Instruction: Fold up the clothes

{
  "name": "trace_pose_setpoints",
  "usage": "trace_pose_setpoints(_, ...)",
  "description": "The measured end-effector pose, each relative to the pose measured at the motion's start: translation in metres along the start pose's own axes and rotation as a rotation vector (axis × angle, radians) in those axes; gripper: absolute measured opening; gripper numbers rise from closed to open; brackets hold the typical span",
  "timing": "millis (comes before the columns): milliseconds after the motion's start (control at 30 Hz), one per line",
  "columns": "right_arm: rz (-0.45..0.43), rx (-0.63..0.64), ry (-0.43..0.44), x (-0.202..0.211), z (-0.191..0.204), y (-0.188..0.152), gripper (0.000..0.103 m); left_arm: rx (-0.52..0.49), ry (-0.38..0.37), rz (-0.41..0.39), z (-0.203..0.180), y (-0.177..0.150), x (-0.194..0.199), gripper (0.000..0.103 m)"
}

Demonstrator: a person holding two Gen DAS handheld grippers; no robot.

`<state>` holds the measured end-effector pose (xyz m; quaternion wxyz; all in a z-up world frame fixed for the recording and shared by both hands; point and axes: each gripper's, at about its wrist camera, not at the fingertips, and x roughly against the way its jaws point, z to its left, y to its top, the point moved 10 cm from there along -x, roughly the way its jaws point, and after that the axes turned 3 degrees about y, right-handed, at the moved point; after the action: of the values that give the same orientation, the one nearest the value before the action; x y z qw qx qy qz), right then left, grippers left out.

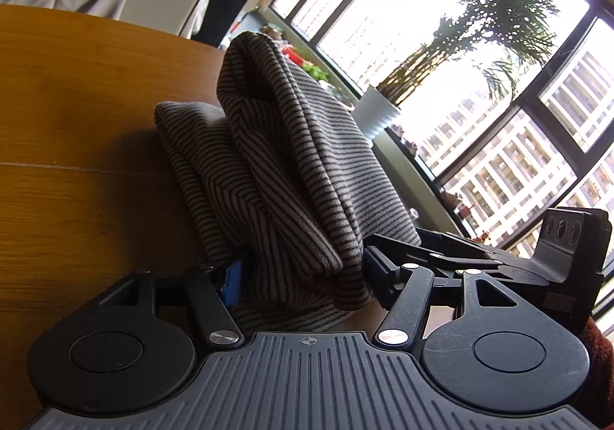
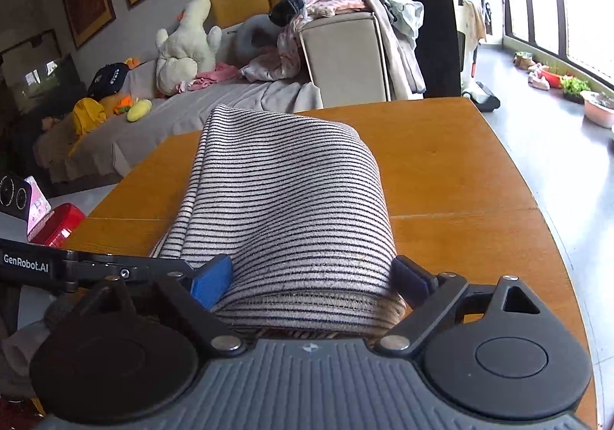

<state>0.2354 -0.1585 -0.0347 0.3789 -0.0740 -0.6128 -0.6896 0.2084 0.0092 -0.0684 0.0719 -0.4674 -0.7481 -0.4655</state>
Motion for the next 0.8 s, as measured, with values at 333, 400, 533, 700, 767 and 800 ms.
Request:
trace_pose_setpoints(333,-0.067,0.143,-0.093,-0.024,0.001,0.047,0.085,0.004,-0.012,-0.012,-0.005,0.002,-0.011,0.065)
trace_pose_setpoints(400,-0.084,0.148,-0.080,-0.015,0.005,0.044,0.073,0.009,-0.021,-0.014,-0.004,0.001,-0.010,0.064)
trace_pose_setpoints(533,-0.088,0.149,-0.045,-0.001,0.010,0.027,0.045,0.010,-0.026,-0.020,-0.003,0.001,-0.009,0.063)
trace_pose_setpoints(700,-0.094,0.203,-0.088,-0.001,0.014,0.008,0.046,0.005,-0.008,-0.022,-0.005,-0.002,-0.003,0.058)
trace_pose_setpoints(767,-0.091,0.223,-0.100,-0.002,0.015,0.009,0.046,0.014,0.005,-0.033,-0.002,-0.002,0.006,0.053)
trace_pose_setpoints(800,-0.089,0.227,-0.100,-0.002,0.015,0.009,0.046,0.017,0.018,-0.045,0.001,-0.001,0.012,0.053)
